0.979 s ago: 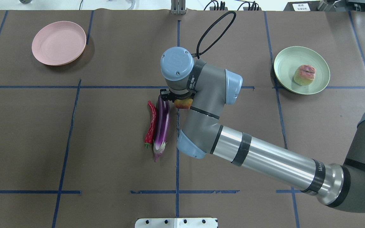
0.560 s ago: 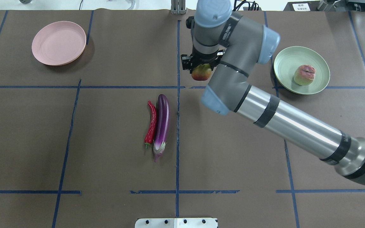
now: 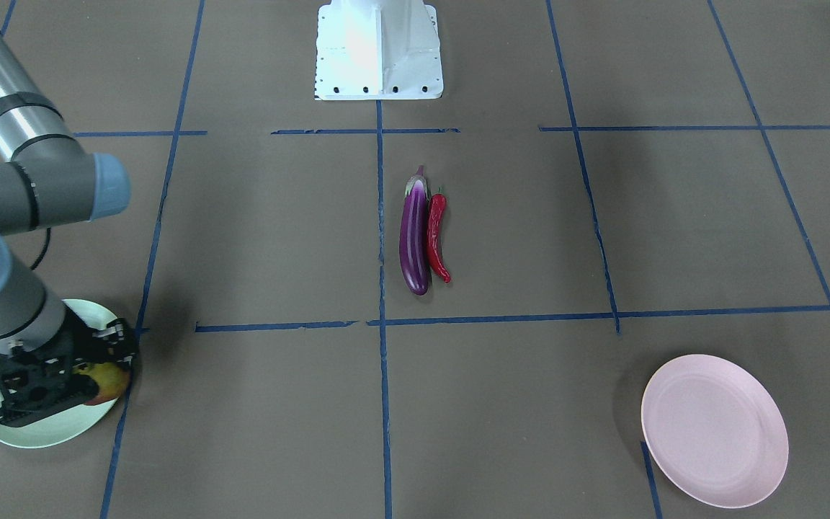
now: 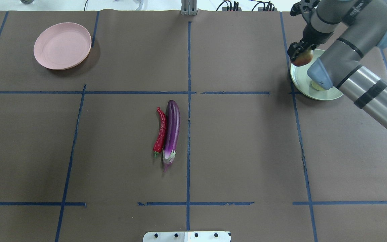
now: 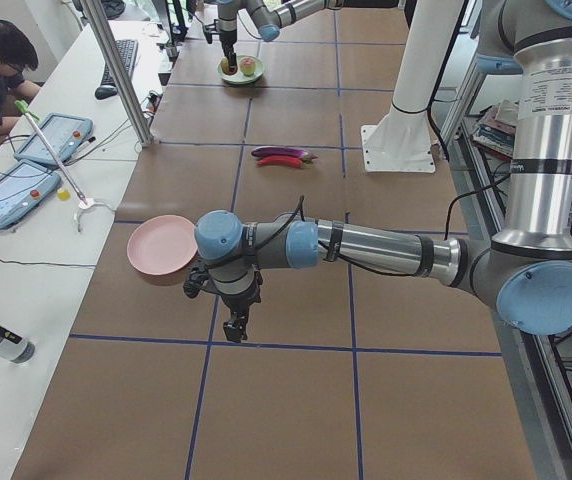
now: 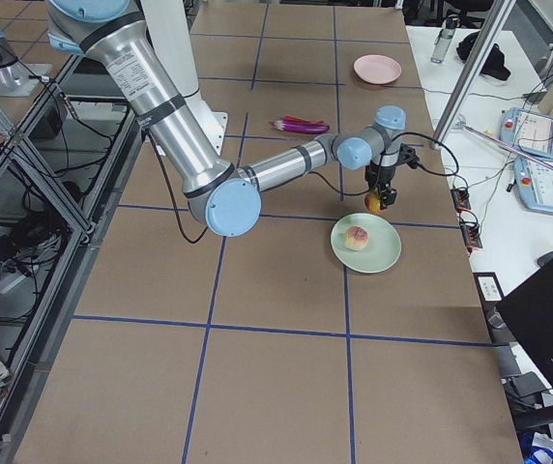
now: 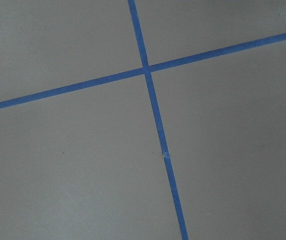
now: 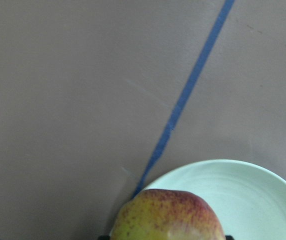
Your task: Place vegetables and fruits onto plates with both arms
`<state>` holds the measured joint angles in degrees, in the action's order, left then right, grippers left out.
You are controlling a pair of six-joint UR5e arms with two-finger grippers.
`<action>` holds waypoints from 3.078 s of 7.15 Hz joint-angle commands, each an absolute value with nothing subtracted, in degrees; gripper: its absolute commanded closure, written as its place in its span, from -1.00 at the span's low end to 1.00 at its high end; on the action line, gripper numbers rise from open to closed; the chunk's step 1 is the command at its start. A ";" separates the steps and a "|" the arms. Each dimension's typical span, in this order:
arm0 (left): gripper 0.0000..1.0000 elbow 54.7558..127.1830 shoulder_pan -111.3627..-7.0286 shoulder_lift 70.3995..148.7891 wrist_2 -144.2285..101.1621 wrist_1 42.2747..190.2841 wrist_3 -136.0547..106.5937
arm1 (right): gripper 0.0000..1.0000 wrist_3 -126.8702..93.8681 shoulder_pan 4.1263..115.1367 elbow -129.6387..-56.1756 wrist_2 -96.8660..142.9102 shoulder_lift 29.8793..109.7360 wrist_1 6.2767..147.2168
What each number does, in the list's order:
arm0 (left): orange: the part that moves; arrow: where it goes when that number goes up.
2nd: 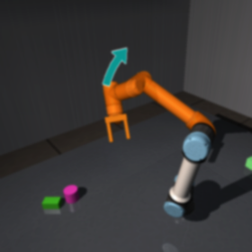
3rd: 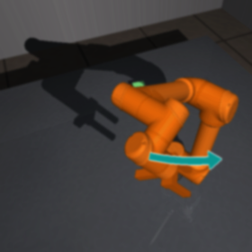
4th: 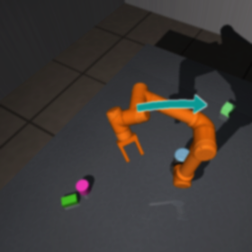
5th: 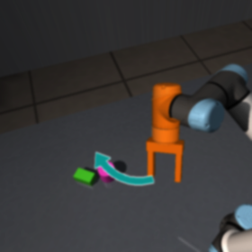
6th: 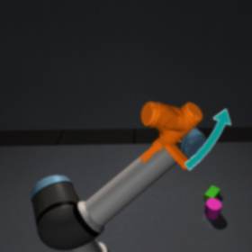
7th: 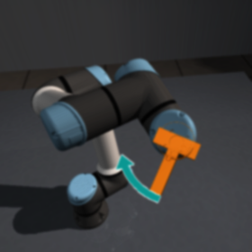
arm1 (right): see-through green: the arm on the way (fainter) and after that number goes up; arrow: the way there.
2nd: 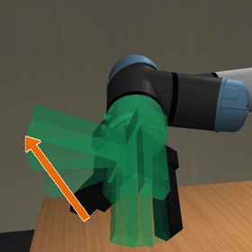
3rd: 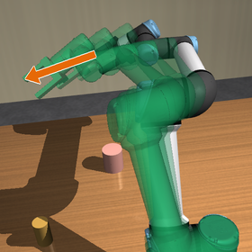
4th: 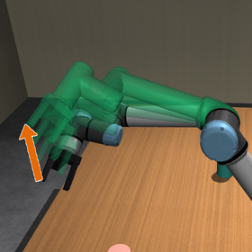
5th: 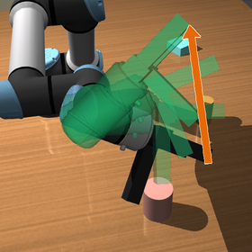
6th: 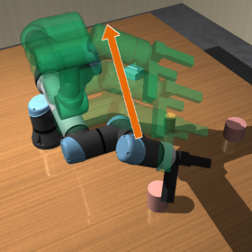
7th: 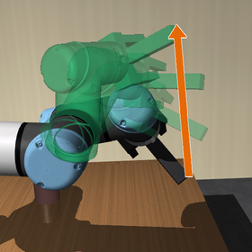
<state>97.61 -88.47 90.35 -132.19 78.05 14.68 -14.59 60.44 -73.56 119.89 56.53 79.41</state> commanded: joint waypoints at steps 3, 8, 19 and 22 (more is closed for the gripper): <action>-1.00 97.56 -88.42 90.35 -132.19 78.05 14.68 | -1.00 -10.81 62.23 -68.64 120.94 57.30 76.29; -1.00 98.44 -87.37 90.87 -131.57 78.66 14.85 | -1.00 -8.00 73.71 -70.30 127.69 59.65 82.68; -1.00 100.11 -53.87 112.10 -127.05 93.08 -30.60 | -1.00 -9.40 85.87 -101.34 132.19 98.26 82.44; -1.00 95.56 -36.97 126.51 -114.34 92.55 -57.38 | -1.00 -9.40 85.78 -101.43 132.19 98.17 82.27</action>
